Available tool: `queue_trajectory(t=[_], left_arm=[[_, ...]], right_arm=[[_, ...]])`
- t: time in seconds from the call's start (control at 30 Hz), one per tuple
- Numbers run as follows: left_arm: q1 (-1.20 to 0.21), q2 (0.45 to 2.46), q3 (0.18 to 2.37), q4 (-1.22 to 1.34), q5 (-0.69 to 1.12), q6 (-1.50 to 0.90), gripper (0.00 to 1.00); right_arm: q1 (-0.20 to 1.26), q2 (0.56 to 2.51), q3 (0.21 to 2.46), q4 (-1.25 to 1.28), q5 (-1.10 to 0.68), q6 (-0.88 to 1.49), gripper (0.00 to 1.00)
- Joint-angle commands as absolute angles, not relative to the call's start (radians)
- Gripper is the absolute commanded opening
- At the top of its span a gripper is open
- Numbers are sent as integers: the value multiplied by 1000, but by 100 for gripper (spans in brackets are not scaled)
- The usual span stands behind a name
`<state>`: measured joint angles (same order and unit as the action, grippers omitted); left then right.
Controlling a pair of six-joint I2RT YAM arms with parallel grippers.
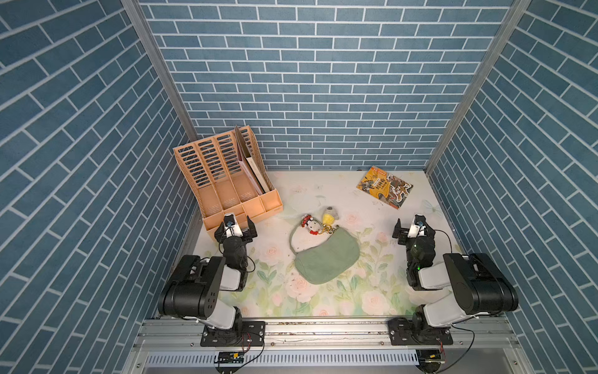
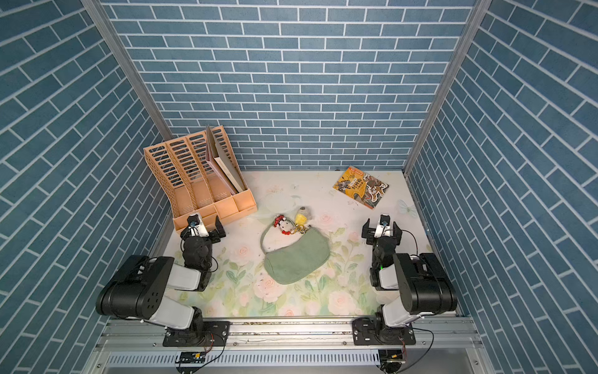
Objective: Remove the decoration from the bag
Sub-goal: Pick up the bag from the center of the board.
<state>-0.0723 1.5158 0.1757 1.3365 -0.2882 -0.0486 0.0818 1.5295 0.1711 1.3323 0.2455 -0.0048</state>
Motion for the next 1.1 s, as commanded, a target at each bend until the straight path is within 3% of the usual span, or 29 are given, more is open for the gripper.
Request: queue_trajectory(t=[0.0, 0.87, 0.97, 1.07], left_arm=[[-68, 1517, 189, 1332, -275, -38, 100], [-68, 1515, 188, 1332, -274, -36, 100], [-76, 1441, 183, 1286, -274, -25, 100], [-120, 1308, 203, 1149, -399, -18, 100]], right_arm=[[77, 1528, 186, 1350, 244, 4, 100], [77, 1523, 180, 1358, 241, 2, 100], [80, 1416, 202, 1241, 248, -4, 100], [103, 1293, 299, 962, 352, 47, 100]])
